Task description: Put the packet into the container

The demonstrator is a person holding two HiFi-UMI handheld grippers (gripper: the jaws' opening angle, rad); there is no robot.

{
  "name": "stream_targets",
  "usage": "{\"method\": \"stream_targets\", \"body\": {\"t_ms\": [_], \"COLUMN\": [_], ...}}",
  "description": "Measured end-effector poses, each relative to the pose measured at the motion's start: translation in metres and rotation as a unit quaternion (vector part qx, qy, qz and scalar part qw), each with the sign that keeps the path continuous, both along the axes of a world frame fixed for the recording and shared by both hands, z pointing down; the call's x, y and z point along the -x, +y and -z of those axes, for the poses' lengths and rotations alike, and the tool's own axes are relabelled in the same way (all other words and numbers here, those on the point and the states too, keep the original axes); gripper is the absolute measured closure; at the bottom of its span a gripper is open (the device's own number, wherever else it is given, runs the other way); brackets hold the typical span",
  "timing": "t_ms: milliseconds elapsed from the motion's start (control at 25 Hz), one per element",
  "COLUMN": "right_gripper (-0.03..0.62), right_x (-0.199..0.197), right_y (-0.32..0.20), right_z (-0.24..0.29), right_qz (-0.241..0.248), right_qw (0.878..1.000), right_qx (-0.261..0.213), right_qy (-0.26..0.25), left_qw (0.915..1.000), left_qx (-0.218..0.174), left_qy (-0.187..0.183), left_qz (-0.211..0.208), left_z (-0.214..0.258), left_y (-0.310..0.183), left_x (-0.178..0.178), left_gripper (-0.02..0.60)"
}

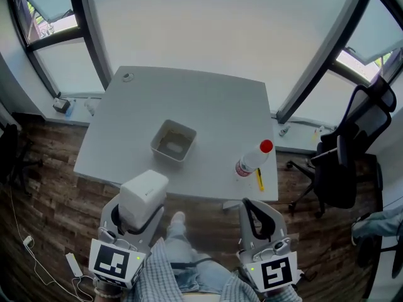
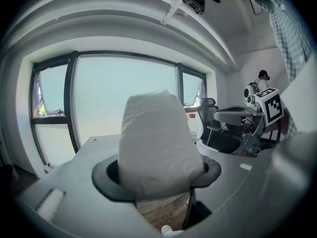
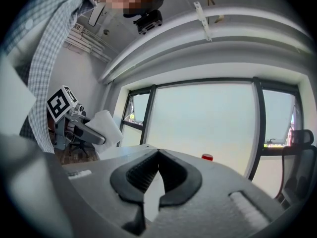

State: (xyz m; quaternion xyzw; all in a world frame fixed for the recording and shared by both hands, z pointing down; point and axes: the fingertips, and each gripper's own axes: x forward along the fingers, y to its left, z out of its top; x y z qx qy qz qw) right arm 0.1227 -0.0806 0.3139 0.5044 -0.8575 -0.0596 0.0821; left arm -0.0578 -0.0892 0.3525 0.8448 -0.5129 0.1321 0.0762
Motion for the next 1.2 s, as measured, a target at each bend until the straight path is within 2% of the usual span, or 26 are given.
{"method": "stream_targets", "body": {"t_ms": [280, 600, 800, 960, 1200], "right_gripper": [0.592, 0.592, 0.592, 0.592, 0.592], "right_x": [-0.004, 0.000, -0.001, -0.003, -0.002], "right_y": [-0.031, -0.064, -0.079, -0.090, -0.102], "right_z": [0.004, 0.013, 0.017, 0.014, 0.013], "right_qz": [-0.018, -0.039, -0.058, -0.074, -0.090], "right_qw": [1.000, 0.999, 0.998, 0.997, 0.996], "right_qx": [0.003, -0.005, -0.007, -0.001, 0.006], "right_qy": [0.001, -0.004, -0.011, -0.008, -0.009], "left_qw": [0.9999, 0.9985, 0.9960, 0.9948, 0.9908], "left_qx": [-0.001, 0.006, 0.024, 0.034, 0.053], "left_qy": [0.004, -0.017, -0.048, -0.039, -0.053], "left_qz": [-0.017, -0.052, -0.071, -0.088, -0.112], "left_z": [0.010, 0.010, -0.006, -0.014, -0.035], "left_y": [-0.042, -0.086, -0.114, -0.135, -0.161], "left_x": [-0.003, -0.010, -0.012, -0.017, -0.024], "left_gripper": [0.301, 0.301, 0.299, 0.299, 0.299]}}
